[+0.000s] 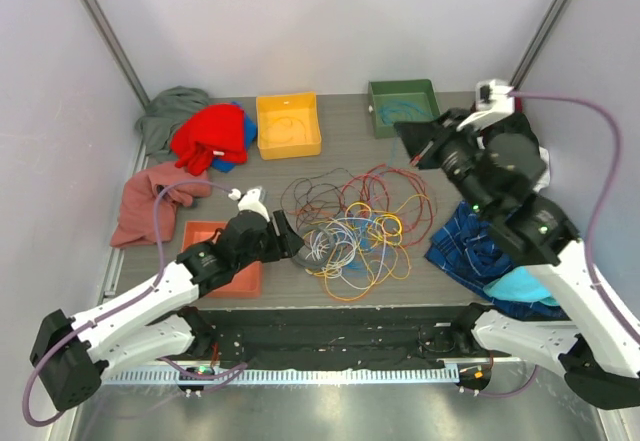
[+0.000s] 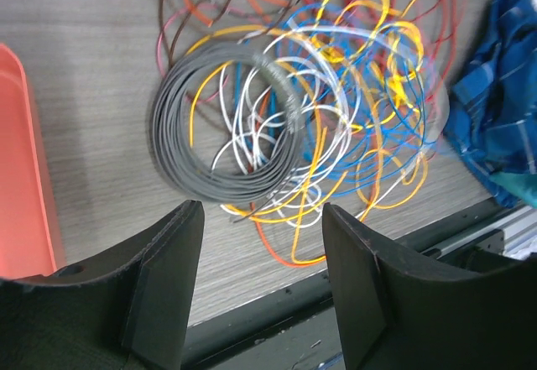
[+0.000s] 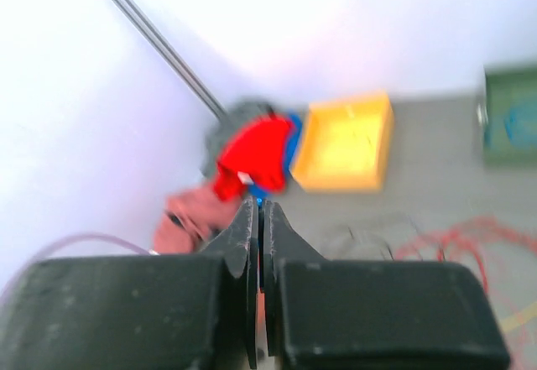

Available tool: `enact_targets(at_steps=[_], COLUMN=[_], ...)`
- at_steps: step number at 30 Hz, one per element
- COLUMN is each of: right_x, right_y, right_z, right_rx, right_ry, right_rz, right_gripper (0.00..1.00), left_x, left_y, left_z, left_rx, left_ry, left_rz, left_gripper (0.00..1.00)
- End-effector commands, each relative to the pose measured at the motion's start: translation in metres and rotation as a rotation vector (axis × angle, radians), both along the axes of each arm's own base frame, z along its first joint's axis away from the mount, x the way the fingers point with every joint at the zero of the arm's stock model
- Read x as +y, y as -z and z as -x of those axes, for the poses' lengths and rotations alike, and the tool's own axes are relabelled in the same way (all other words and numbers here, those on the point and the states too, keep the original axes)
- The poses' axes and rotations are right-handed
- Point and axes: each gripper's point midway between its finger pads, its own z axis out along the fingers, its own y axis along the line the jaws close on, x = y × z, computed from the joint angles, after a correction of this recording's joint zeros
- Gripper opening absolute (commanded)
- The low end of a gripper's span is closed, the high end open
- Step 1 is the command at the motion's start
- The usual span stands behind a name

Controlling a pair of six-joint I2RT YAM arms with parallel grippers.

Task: Untangle the cables

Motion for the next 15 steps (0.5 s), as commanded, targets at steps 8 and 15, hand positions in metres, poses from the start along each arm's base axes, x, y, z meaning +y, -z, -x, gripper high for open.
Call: enact_targets(at_steps=[8, 15], right_x=[-0.003, -0.003], right_y=[-0.126, -0.176], right_z=[0.021, 0.031], right_rx=[-0.193, -0.270], right_ry=[-0.075, -0.103], right_rz=[-0.040, -0.104], right_gripper=[0.01, 0.01], left_x=[0.001, -0.019], left_y=[-0.101, -0.149], left_z=[-0.020, -0.018], left_rx=[-0.292, -0.463], left_ry=[-0.020, 0.073], left_rz=[0.130, 0.294], left_gripper=[0.67, 0.70])
